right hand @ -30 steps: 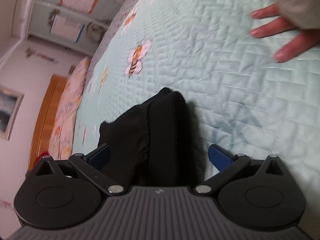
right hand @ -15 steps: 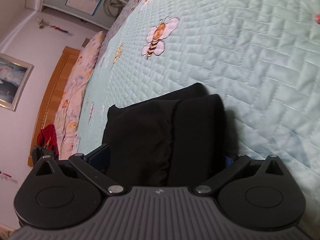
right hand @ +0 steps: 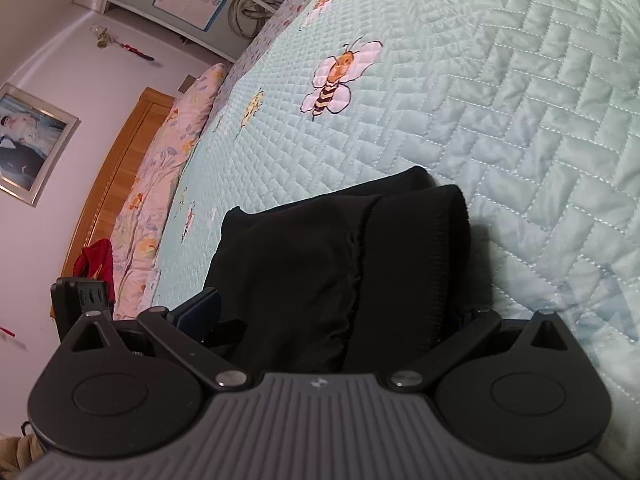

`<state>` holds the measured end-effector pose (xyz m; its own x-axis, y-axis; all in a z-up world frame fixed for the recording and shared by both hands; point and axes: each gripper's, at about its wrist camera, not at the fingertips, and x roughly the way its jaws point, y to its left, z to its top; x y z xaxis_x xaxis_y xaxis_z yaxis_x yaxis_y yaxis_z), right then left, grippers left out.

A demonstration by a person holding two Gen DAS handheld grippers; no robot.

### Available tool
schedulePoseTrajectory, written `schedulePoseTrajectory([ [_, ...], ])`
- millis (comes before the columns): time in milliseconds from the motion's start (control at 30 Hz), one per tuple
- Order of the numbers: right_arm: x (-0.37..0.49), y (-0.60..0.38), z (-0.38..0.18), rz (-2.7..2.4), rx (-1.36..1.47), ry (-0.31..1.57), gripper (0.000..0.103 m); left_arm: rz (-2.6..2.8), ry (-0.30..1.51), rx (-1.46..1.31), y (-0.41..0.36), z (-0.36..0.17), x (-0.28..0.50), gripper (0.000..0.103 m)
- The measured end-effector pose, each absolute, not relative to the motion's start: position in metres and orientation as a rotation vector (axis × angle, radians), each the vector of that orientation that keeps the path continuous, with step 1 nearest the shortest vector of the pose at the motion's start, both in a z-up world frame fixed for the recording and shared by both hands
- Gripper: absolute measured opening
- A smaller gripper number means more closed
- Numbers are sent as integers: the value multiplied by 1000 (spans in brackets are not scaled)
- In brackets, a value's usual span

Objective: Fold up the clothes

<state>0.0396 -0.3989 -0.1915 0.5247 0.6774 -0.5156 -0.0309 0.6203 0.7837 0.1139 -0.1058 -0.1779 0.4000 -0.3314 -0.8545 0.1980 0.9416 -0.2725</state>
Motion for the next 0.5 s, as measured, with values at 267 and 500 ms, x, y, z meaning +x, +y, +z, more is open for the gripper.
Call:
schedulePoseTrajectory([
  [267, 38, -409, -197, 509, 841, 911, 95, -366, 1064, -125, -97, -171, 111, 43],
  [500, 32, -425, -205, 414, 863, 934, 37, -374, 1050, -155, -94, -167, 109, 27],
])
